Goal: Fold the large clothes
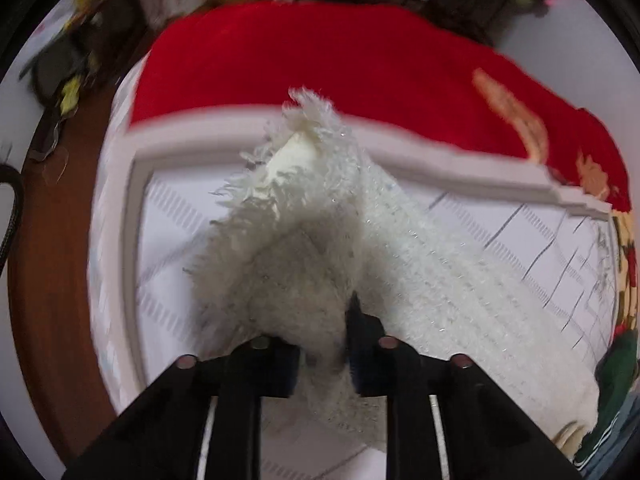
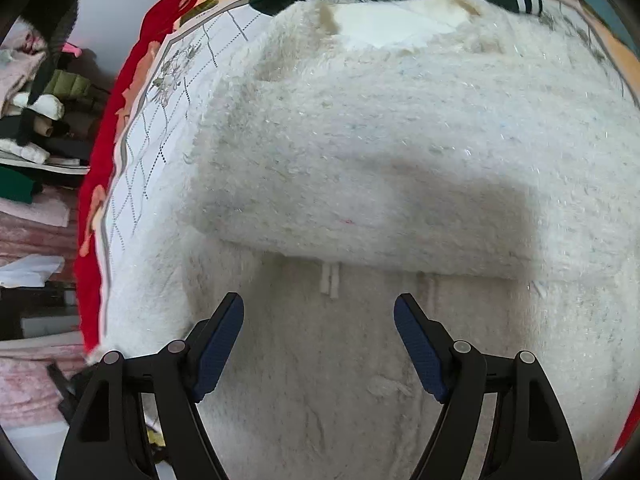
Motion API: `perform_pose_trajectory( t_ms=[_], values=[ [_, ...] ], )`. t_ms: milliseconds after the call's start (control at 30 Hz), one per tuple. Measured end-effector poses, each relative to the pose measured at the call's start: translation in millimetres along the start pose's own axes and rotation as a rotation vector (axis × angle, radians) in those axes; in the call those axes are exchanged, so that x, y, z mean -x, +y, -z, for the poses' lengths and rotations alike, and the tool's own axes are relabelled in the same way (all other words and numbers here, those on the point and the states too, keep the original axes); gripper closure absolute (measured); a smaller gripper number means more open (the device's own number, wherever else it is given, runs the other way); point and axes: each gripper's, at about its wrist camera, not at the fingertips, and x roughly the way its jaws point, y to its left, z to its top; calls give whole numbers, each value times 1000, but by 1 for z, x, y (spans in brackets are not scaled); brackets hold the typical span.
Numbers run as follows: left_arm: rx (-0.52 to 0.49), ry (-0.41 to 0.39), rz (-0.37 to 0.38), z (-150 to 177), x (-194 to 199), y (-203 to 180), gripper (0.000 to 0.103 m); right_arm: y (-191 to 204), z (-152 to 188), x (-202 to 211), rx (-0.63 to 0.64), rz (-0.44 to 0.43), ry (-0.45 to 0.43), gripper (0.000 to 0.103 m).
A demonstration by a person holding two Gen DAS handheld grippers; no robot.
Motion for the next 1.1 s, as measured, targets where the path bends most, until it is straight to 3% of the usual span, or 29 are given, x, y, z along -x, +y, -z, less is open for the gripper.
perform_pose_trajectory(
  t_ms=[167, 267, 367, 500, 567, 633, 700, 767, 833, 900, 1000, 1100],
  values=[
    [-106, -79, 43, -49, 13, -44, 92, 54, -16, -2, 168, 99, -80, 24],
    [-165, -110, 66, -55, 21, -60, 92, 75, -31, -13, 192, 107, -102, 25],
    [-224, -138, 82, -63, 30, -79, 92, 86, -52, -43, 123, 37, -50, 87],
    [-306, -216, 99, -67, 50, -102, 93, 79, -66, -84, 9, -38, 89, 87],
    [-364, -255, 121, -63, 67, -120, 93, 69, -69, -79, -25, -92, 97, 86],
    [-434, -305, 140, -54, 86, -138, 93, 56, -67, -56, -43, -145, 51, 77],
    [-522, -363, 163, -37, 108, -161, 93, 42, -60, -32, -62, -168, -10, 40],
    [-629, -427, 199, -6, 135, -188, 94, 23, -53, -7, -90, -173, -56, 31],
    [-724, -453, 252, 28, 156, -213, 94, -6, -42, 17, -139, -144, -96, 31],
    [-835, -432, 334, 74, 173, -242, 94, -37, -33, 36, -204, -106, -132, 31],
    [-958, -302, 456, 148, 183, -280, 94, -102, -12, 63, -335, -68, -170, 31],
    [-1064, -192, 525, 223, 186, -309, 94, -171, 10, 83, -460, -48, -174, 31]
  ],
)
